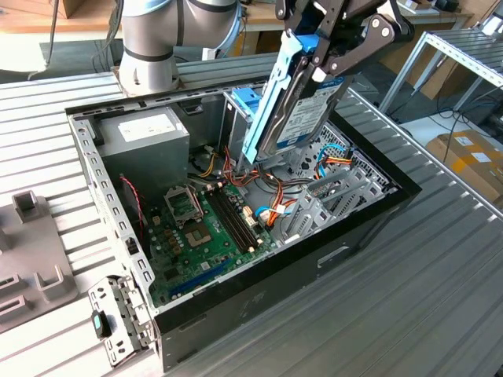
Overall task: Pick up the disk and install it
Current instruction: 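Pick up the disk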
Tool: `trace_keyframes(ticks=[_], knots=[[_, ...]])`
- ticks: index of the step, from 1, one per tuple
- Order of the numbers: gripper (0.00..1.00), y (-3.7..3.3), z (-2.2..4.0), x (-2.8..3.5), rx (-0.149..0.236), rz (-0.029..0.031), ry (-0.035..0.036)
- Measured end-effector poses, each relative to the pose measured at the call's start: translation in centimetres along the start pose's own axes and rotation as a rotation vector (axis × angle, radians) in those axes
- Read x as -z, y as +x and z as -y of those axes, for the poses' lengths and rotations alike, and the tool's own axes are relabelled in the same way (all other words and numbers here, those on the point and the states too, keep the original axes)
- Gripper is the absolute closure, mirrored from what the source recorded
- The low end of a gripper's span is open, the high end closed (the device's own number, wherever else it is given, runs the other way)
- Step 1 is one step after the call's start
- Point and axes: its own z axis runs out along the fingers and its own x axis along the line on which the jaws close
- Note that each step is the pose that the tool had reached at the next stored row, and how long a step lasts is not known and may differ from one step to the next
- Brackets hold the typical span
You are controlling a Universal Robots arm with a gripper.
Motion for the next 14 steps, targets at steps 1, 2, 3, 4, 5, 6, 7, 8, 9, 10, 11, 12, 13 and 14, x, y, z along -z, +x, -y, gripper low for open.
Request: trace_keyframes(ticks=[1, 2, 3, 4, 5, 6, 7, 8, 9, 10, 11, 12, 13, 14], knots=[[0.63, 0.01, 0.08, -0.04, 0.0, -0.0001, 0.0], [0.63, 0.01, 0.13, -0.07, 0.0, -0.0002, 0.0], [0.63, 0.03, 0.23, -0.12, 0.0, -0.0003, 0.0], [0.63, 0.04, 0.33, -0.18, 0.0, -0.0003, 0.0], [0.63, 0.05, 0.43, -0.22, 0.0, -0.0006, 0.0], [0.63, 0.07, 0.54, -0.29, 0.0, -0.0007, 0.0], [0.63, 0.09, 0.68, -0.36, 0.0, -0.0009, -0.0001], [0.63, 0.11, 0.77, -0.41, 0.0, -0.0011, -0.0001], [0.63, 0.13, 0.86, -0.46, 0.0, -0.0013, -0.0001], [0.63, 0.15, 0.9, -0.49, 0.0, -0.0013, -0.0001], [0.63, 0.17, 0.95, -0.54, 0.0, -0.0011, -0.0001], [0.63, 0.18, 0.99, -0.58, 0.0, -0.0012, -0.0001], [0.63, 0.19, 1.03, -0.61, 0.0, -0.0013, -0.0001], [0.63, 0.22, 1.08, -0.65, 0.0, -0.0014, -0.0001]])
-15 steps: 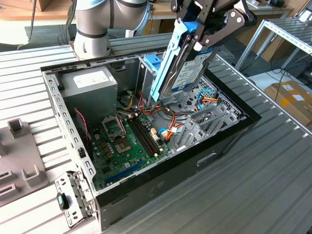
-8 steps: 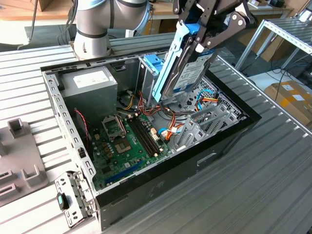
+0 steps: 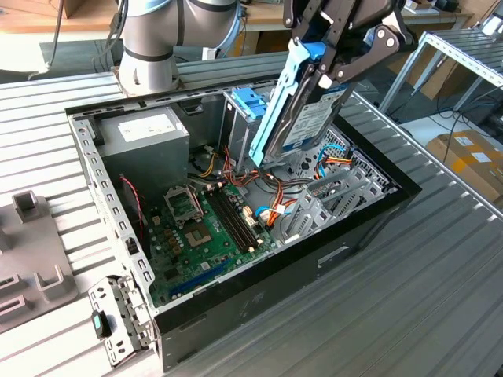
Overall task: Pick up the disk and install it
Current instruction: 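Pick up the disk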
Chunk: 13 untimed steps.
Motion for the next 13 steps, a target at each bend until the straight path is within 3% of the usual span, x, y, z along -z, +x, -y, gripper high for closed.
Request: trace_keyframes(ticks=[13], knots=[[0.63, 0.58, 0.37, -0.43, 0.0, -0.0001, 0.0001]])
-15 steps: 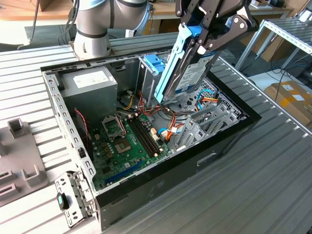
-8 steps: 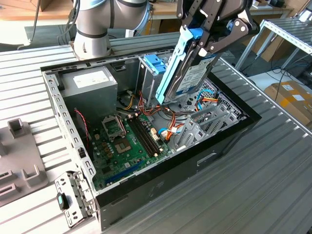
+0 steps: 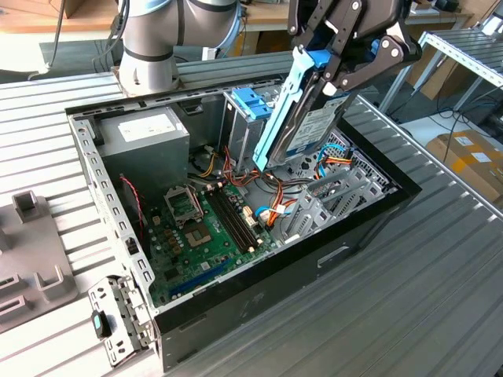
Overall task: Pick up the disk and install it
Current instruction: 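Pick up the disk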
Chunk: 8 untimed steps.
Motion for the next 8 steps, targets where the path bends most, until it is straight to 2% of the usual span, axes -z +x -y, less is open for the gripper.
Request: trace_keyframes(ticks=[8], knots=[[0.63, 0.36, 0.14, -0.15, 0.0, -0.0002, 0.0]])
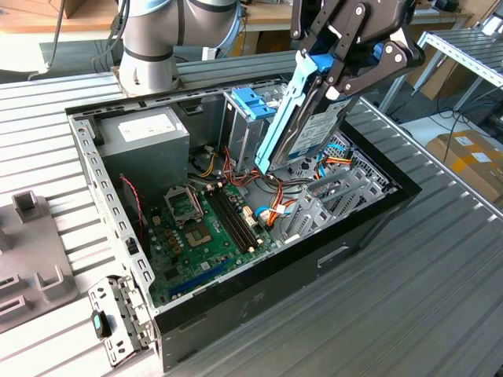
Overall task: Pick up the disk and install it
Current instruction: 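Pick up the disk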
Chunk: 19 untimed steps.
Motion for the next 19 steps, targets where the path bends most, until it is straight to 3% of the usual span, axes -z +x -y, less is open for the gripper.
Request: trace_keyframes(ticks=[19], knots=[[0.63, 1.29, 0.43, -0.31, 0.0, -0.0003, 0.0]])
